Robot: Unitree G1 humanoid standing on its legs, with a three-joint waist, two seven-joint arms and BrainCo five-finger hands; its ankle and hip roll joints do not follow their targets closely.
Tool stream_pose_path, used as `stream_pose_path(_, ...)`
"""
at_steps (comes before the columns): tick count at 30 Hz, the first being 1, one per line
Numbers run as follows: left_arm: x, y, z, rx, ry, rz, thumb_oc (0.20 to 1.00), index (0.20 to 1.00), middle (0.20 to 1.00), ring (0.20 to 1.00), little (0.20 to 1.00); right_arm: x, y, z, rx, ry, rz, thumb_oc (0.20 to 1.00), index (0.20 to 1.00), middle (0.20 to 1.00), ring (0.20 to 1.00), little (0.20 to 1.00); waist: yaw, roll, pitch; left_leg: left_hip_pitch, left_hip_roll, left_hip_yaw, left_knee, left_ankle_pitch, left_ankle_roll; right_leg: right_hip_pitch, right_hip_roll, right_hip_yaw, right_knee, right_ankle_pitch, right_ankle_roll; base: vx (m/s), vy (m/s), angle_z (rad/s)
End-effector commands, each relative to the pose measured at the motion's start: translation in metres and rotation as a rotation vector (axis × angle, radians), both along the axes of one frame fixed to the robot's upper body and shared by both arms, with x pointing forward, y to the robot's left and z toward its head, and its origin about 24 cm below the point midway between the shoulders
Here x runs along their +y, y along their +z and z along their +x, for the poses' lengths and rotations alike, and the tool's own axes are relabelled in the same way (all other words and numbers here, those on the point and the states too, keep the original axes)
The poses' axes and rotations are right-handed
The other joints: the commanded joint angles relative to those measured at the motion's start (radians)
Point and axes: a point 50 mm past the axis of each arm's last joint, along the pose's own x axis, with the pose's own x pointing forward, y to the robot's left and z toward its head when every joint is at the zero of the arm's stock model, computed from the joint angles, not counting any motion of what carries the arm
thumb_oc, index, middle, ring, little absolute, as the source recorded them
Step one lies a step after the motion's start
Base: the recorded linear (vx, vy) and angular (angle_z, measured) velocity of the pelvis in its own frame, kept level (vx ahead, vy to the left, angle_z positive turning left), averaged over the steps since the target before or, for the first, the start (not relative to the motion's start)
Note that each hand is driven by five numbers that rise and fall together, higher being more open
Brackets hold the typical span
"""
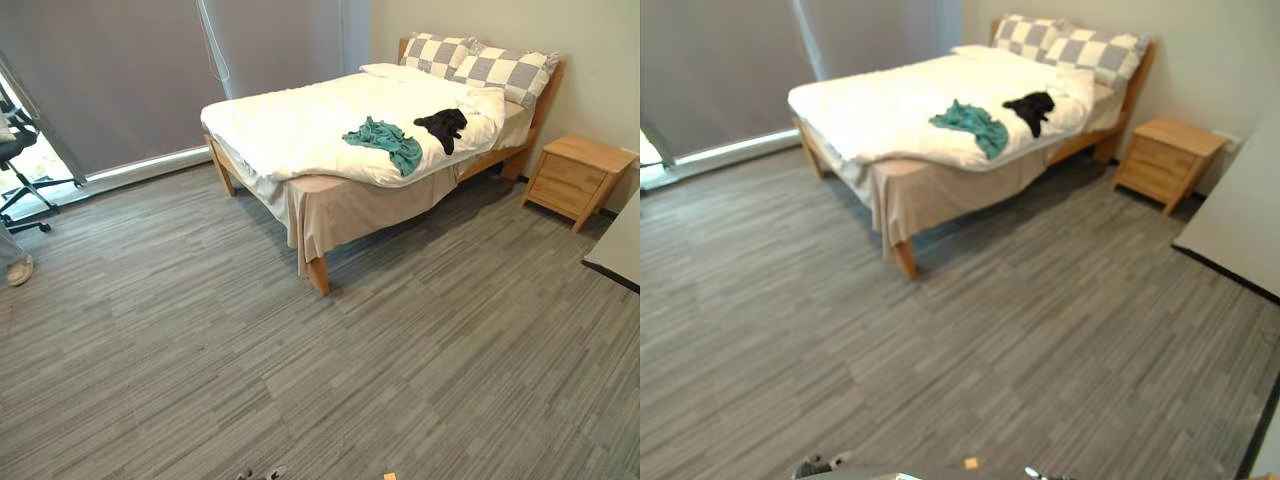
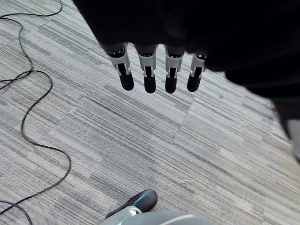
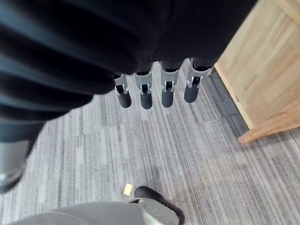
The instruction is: Tidy up the quilt and then pick up the clothes from the bed and put them into the laundry hamper.
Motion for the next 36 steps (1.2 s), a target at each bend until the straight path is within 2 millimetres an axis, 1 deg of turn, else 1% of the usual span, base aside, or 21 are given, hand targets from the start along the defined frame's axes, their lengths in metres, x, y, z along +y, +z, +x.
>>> stream_pose_path(1, 0.006, 0.009, 0.036, -0.086, -0.131, 0.09, 1.0, 1.0, 1.0, 1.0, 1.0, -0.005, 0.007, 0.029, -0.068, 0.045, -0.038, 1.0, 1.0, 1.0, 1.0, 1.0, -0.009, -0.025, 0.107, 0.088, 0.014, -0.002, -0.045, -0.076, -0.051, 0.211, -0.074, 0.056, -0.251, -0.003, 0.125, 0.0, 0.0, 0.0)
stream_pose_path(9, 0.01, 0.014, 0.049, -0.114, -0.225, 0.155, 1.0, 1.0, 1.0, 1.0, 1.0, -0.005, 0.009, 0.035, -0.096, 0.043, -0.068, 1.0, 1.0, 1.0, 1.0, 1.0, -0.009, -0.034, 0.141, 0.043, 0.017, 0.002, -0.048, -0.074, -0.035, 0.121, -0.062, 0.077, -0.183, -0.008, 0.136, 0.0, 0.021, -0.08)
stream_pose_path(10, 0.014, 0.015, 0.049, -0.112, -0.224, 0.17, 1.0, 1.0, 1.0, 1.0, 1.0, -0.004, 0.011, 0.042, -0.136, 0.021, -0.061, 1.0, 1.0, 1.0, 1.0, 1.0, -0.012, -0.033, 0.159, 0.034, 0.022, -0.001, -0.055, -0.074, -0.024, 0.054, -0.045, 0.08, -0.066, -0.022, 0.153, 0.0, 0.058, -0.2)
stream_pose_path(11, 0.014, 0.015, 0.049, -0.112, -0.224, 0.17, 1.0, 1.0, 1.0, 1.0, 1.0, -0.004, 0.011, 0.042, -0.136, 0.02, -0.061, 1.0, 1.0, 1.0, 1.0, 1.0, -0.011, -0.033, 0.158, 0.033, 0.021, 0.0, -0.055, -0.074, -0.024, 0.05, -0.045, 0.081, -0.061, -0.025, 0.154, 0.01, 0.058, -0.12)
stream_pose_path(12, 0.016, 0.014, 0.046, -0.098, -0.219, 0.171, 1.0, 1.0, 1.0, 1.0, 1.0, -0.003, 0.011, 0.045, -0.153, -0.004, -0.049, 1.0, 1.0, 1.0, 1.0, 1.0, -0.013, -0.031, 0.169, 0.039, 0.025, -0.003, -0.063, -0.08, -0.017, 0.009, -0.04, 0.074, 0.021, -0.022, 0.18, 0.04, 0.043, -0.17)
stream_pose_path(13, 0.018, 0.014, 0.044, -0.088, -0.217, 0.178, 1.0, 1.0, 1.0, 1.0, 1.0, -0.003, 0.012, 0.046, -0.165, -0.027, -0.04, 1.0, 1.0, 1.0, 1.0, 1.0, -0.016, -0.029, 0.179, 0.048, 0.026, 0.004, -0.066, -0.089, -0.012, -0.052, -0.04, 0.067, 0.14, -0.003, 0.209, 0.09, 0.077, -0.27)
stream_pose_path(14, 0.023, 0.015, 0.043, -0.078, -0.226, 0.212, 1.0, 1.0, 1.0, 1.0, 1.0, -0.006, 0.013, 0.048, -0.185, -0.075, -0.031, 1.0, 1.0, 1.0, 1.0, 1.0, -0.032, -0.017, 0.219, 0.091, 0.04, 0.013, -0.073, -0.102, -0.003, -0.165, -0.037, 0.05, 0.333, 0.084, 0.26, 0.07, 0.055, -0.15)
stream_pose_path(17, 0.027, 0.016, 0.044, -0.069, -0.275, 0.259, 1.0, 1.0, 1.0, 1.0, 1.0, -0.008, 0.014, 0.05, -0.213, -0.132, -0.032, 1.0, 1.0, 1.0, 1.0, 1.0, -0.042, -0.004, 0.237, 0.132, 0.059, 0.021, -0.075, -0.122, -0.007, -0.252, -0.054, 0.004, 0.435, 0.075, 0.253, 0.24, 0.019, -0.18)
stream_pose_path(19, 0.026, 0.017, 0.047, -0.082, -0.294, 0.268, 1.0, 1.0, 1.0, 1.0, 1.0, -0.009, 0.014, 0.047, -0.211, -0.14, -0.042, 1.0, 1.0, 1.0, 1.0, 1.0, -0.051, -0.003, 0.241, 0.15, 0.06, 0.025, -0.076, -0.139, -0.015, -0.27, -0.076, -0.031, 0.385, 0.06, 0.246, 0.38, -0.091, -0.06)
stream_pose_path(20, 0.024, 0.018, 0.051, -0.096, -0.335, 0.272, 1.0, 1.0, 1.0, 1.0, 1.0, -0.013, 0.011, 0.035, -0.176, -0.168, -0.057, 1.0, 1.0, 1.0, 1.0, 1.0, -0.08, -0.022, 0.24, 0.182, 0.047, 0.013, -0.076, -0.181, -0.049, -0.256, -0.114, -0.056, 0.004, 0.074, 0.226, 0.49, -0.15, 0.04)
stream_pose_path(21, 0.023, 0.018, 0.051, -0.096, -0.335, 0.271, 1.0, 1.0, 1.0, 1.0, 1.0, -0.013, 0.011, 0.035, -0.176, -0.168, -0.057, 1.0, 1.0, 1.0, 1.0, 1.0, -0.083, -0.016, 0.245, 0.189, 0.055, 0.01, -0.076, -0.184, -0.05, -0.24, -0.109, -0.063, -0.012, 0.08, 0.225, 0.83, -0.259, 0.08)
stream_pose_path(22, 0.021, 0.018, 0.055, -0.098, -0.365, 0.273, 1.0, 1.0, 1.0, 1.0, 1.0, -0.014, 0.009, 0.025, -0.133, -0.187, -0.061, 1.0, 1.0, 1.0, 1.0, 1.0, -0.107, -0.014, 0.244, 0.216, 0.066, 0.005, -0.076, -0.212, -0.074, -0.249, -0.115, -0.024, -0.185, 0.118, 0.23, 0.36, -0.108, 0.17)
stream_pose_path(25, 0.019, 0.017, 0.052, -0.089, -0.377, 0.261, 1.0, 1.0, 1.0, 1.0, 1.0, -0.015, 0.005, 0.011, -0.069, -0.181, -0.065, 1.0, 1.0, 1.0, 1.0, 1.0, -0.114, -0.003, 0.226, 0.256, 0.089, 0.007, -0.076, -0.242, -0.092, -0.246, -0.106, 0.0, -0.206, 0.131, 0.223, 0.6, -0.187, 0.25)
stream_pose_path(26, 0.021, 0.016, 0.049, -0.076, -0.377, 0.265, 1.0, 1.0, 1.0, 1.0, 1.0, -0.015, 0.003, -0.001, -0.014, -0.147, -0.068, 1.0, 1.0, 1.0, 1.0, 1.0, -0.111, 0.0, 0.213, 0.269, 0.109, -0.007, -0.047, -0.216, -0.096, -0.239, -0.089, 0.01, -0.181, 0.142, 0.202, 0.46, -0.2, 0.16)
stream_pose_path(28, 0.021, 0.017, 0.05, -0.085, -0.341, 0.261, 1.0, 1.0, 1.0, 1.0, 1.0, -0.015, 0.003, 0.0, 0.006, -0.075, -0.078, 1.0, 1.0, 1.0, 1.0, 1.0, -0.107, 0.022, 0.202, 0.204, 0.162, 0.005, 0.179, -0.07, -0.126, -0.188, -0.037, -0.009, -0.15, 0.127, 0.164, 0.62, -0.349, 0.34)
stream_pose_path(30, 0.02, 0.02, 0.059, -0.114, -0.336, 0.26, 1.0, 1.0, 1.0, 1.0, 1.0, -0.019, 0.004, 0.0, 0.008, -0.044, -0.096, 1.0, 1.0, 1.0, 1.0, 1.0, -0.09, 0.003, 0.223, 0.059, 0.173, -0.015, 0.472, 0.066, -0.118, -0.105, -0.038, -0.027, -0.177, 0.11, 0.114, 0.4, -0.375, 0.07)
stream_pose_path(31, 0.019, 0.023, 0.068, -0.152, -0.333, 0.268, 1.0, 1.0, 1.0, 1.0, 1.0, -0.024, 0.007, 0.009, -0.023, -0.035, -0.116, 1.0, 1.0, 1.0, 1.0, 1.0, -0.074, -0.019, 0.249, -0.031, 0.162, -0.034, 0.632, 0.102, -0.104, -0.062, -0.046, -0.025, -0.196, 0.104, 0.086, 0.45, -0.421, -0.11)
stream_pose_path(32, 0.021, 0.029, 0.08, -0.204, -0.274, 0.272, 1.0, 1.0, 1.0, 1.0, 1.0, -0.038, 0.019, 0.04, -0.137, -0.044, -0.113, 1.0, 1.0, 1.0, 1.0, 1.0, -0.062, -0.064, 0.266, -0.144, 0.168, 0.009, 0.76, 0.053, -0.088, 0.002, -0.07, -0.008, -0.246, 0.096, 0.075, 0.48, -0.316, -0.16)
stream_pose_path(33, 0.018, 0.033, 0.091, -0.258, -0.225, 0.271, 1.0, 1.0, 1.0, 1.0, 1.0, -0.042, 0.023, 0.046, -0.162, -0.06, -0.157, 1.0, 1.0, 1.0, 1.0, 1.0, -0.047, -0.07, 0.275, -0.185, 0.152, 0.036, 0.751, 0.019, -0.085, 0.029, -0.079, -0.003, -0.261, 0.087, 0.077, 0.38, -0.19, -0.26)
stream_pose_path(34, 0.018, 0.033, 0.091, -0.259, -0.225, 0.271, 1.0, 1.0, 1.0, 1.0, 1.0, -0.042, 0.023, 0.047, -0.163, -0.06, -0.156, 1.0, 1.0, 1.0, 1.0, 1.0, -0.047, -0.073, 0.275, -0.186, 0.149, 0.037, 0.749, 0.022, -0.084, 0.027, -0.082, -0.002, -0.261, 0.088, 0.077, 0.3, -0.005, -0.29)
stream_pose_path(36, 0.007, 0.033, 0.095, -0.293, -0.213, 0.247, 1.0, 1.0, 1.0, 1.0, 1.0, -0.043, 0.025, 0.054, -0.169, -0.032, -0.176, 1.0, 1.0, 1.0, 1.0, 1.0, -0.02, -0.072, 0.27, -0.264, 0.12, 0.079, 0.674, -0.019, -0.098, 0.097, -0.098, -0.005, -0.296, 0.065, 0.085, 0.42, 0.033, -0.23)
